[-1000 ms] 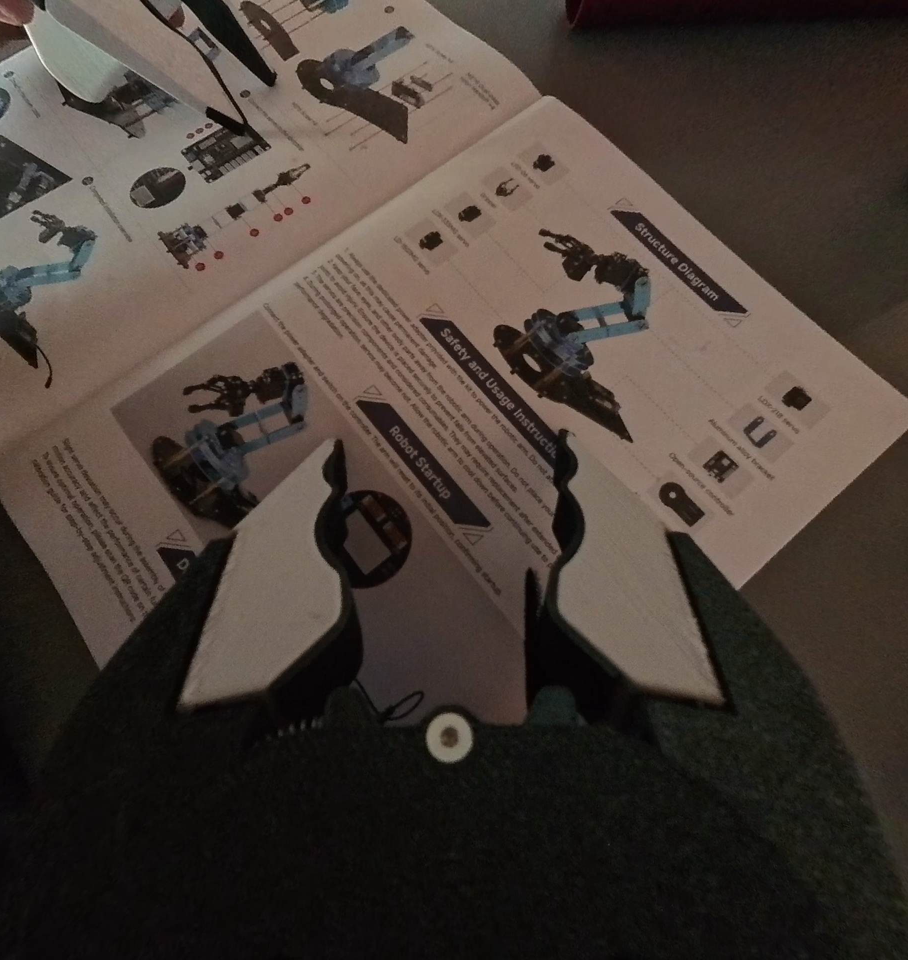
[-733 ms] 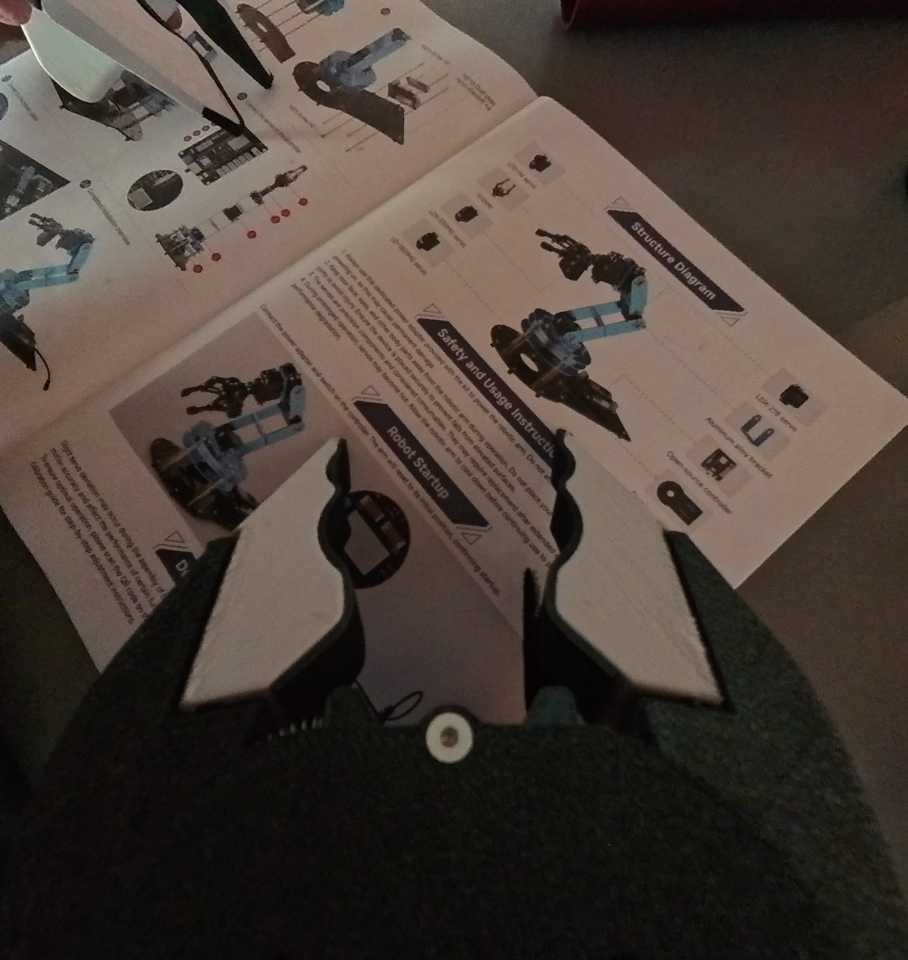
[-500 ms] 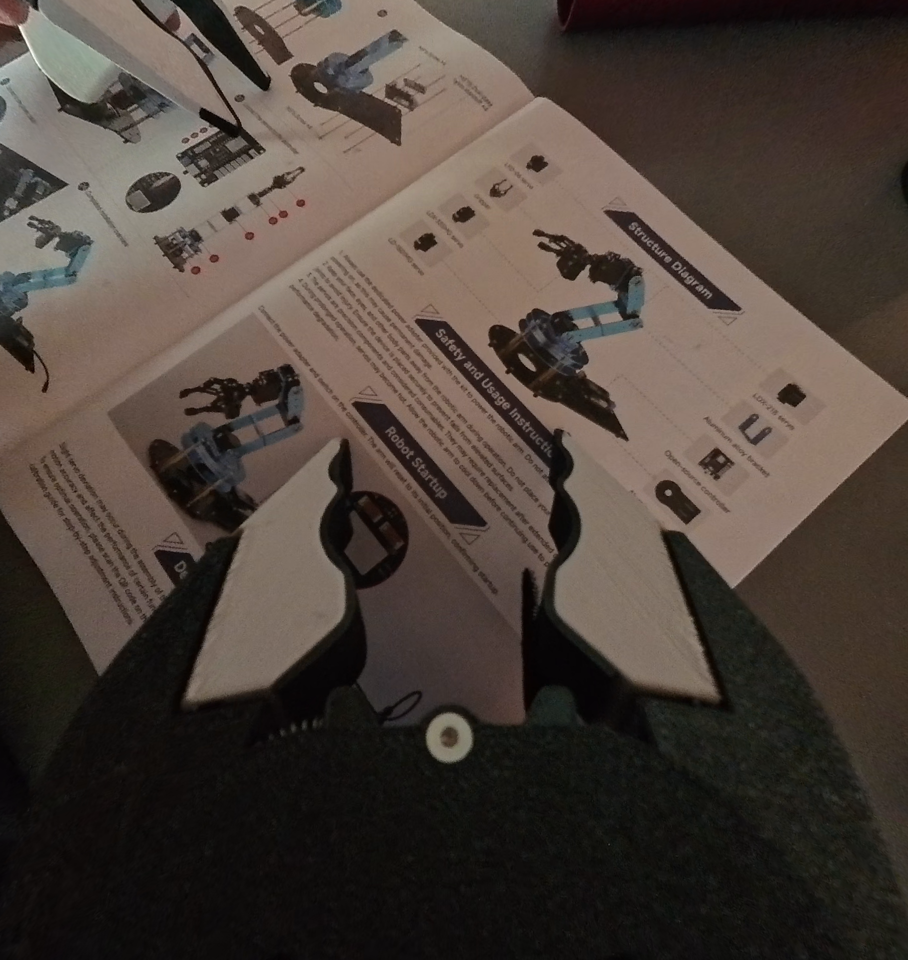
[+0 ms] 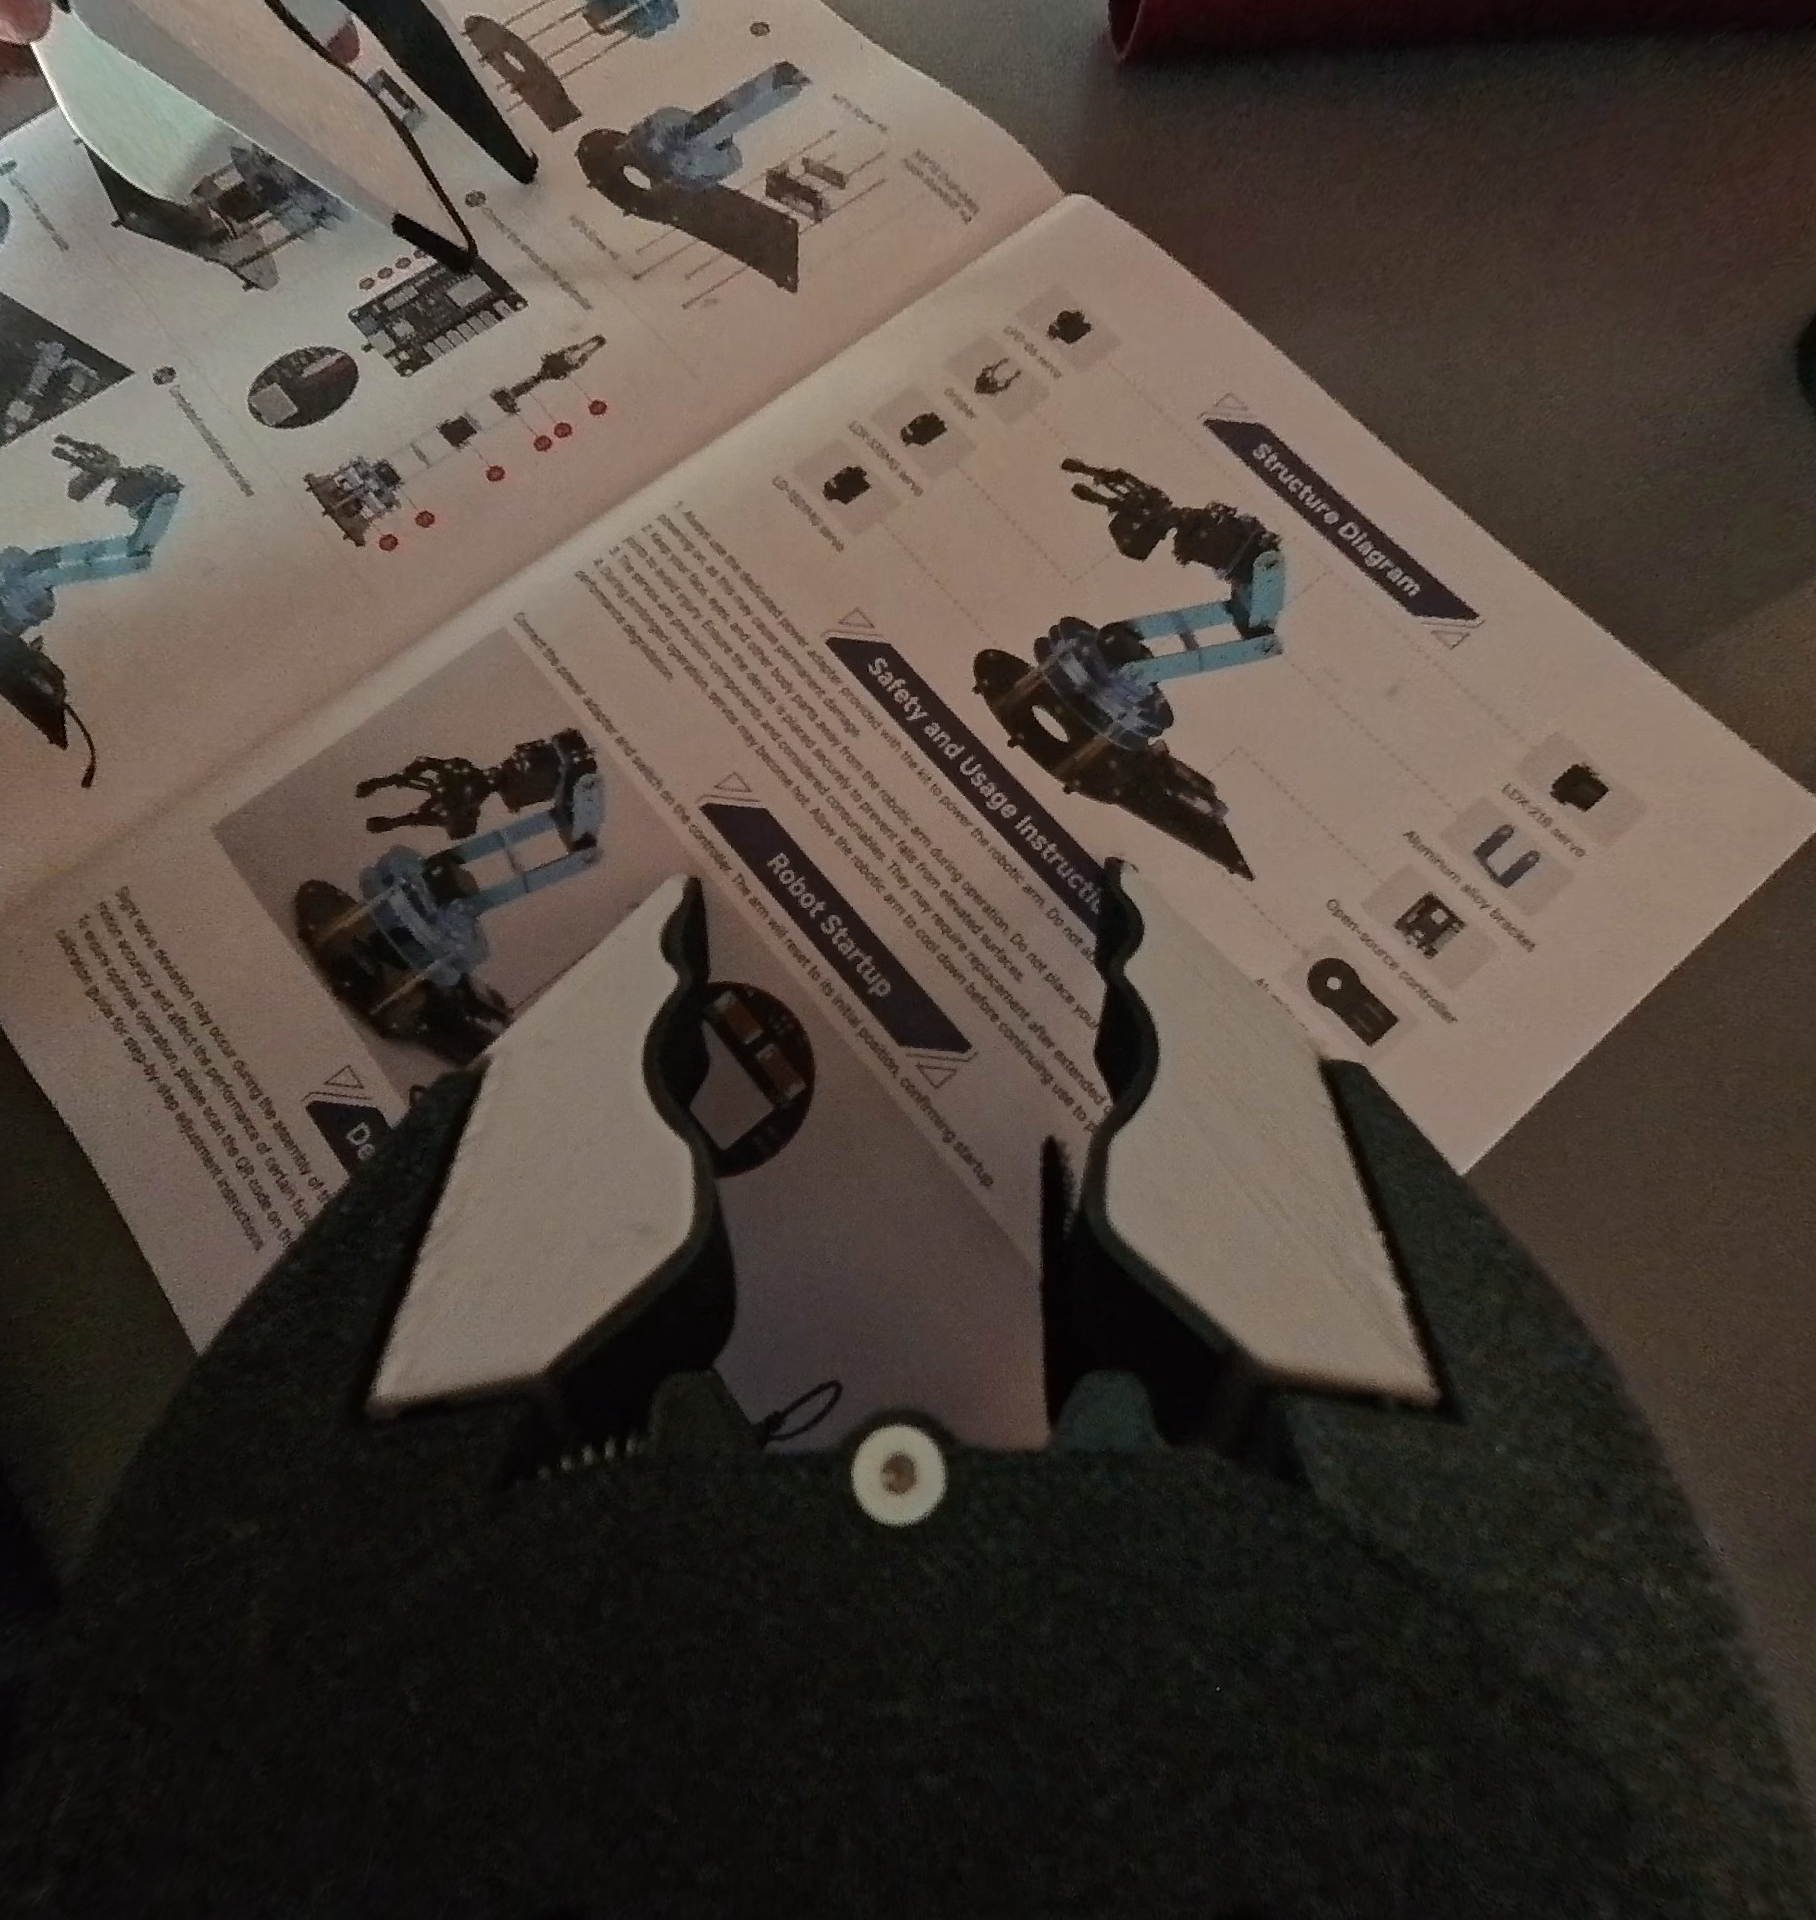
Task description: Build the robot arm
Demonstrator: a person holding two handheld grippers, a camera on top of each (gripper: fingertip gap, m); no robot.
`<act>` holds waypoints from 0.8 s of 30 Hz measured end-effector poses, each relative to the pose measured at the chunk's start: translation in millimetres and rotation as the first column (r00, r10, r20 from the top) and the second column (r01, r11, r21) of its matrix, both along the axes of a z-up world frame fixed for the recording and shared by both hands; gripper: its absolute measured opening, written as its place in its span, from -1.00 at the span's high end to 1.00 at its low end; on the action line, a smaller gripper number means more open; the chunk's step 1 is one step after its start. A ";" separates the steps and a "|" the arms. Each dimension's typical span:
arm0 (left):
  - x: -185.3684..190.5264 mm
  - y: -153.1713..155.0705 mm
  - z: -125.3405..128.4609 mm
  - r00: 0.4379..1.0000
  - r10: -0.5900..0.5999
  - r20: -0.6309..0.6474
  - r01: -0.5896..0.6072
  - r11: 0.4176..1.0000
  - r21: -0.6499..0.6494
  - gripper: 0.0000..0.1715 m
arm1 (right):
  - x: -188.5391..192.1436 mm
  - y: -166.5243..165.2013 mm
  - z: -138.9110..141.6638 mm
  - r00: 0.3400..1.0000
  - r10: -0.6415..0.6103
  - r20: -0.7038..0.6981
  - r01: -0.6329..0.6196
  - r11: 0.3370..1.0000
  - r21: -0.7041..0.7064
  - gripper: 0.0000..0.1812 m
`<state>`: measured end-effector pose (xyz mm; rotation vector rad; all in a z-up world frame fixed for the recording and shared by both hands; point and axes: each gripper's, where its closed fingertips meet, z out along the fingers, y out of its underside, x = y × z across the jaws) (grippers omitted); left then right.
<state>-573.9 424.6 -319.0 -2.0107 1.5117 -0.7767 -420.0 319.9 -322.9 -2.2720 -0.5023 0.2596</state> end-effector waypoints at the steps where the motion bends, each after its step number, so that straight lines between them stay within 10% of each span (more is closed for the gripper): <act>1: 0.0 0.4 -0.1 1.000 0.002 -0.001 -0.002 1.000 0.000 0.67 | 0.0 0.0 0.0 1.000 0.000 0.000 0.000 1.000 0.000 0.17; 24: -0.8 4.1 -0.3 1.000 0.006 -0.008 -0.006 1.000 -0.017 0.76 | 2.6 1.3 0.4 1.000 -0.017 -0.010 0.017 1.000 0.000 0.24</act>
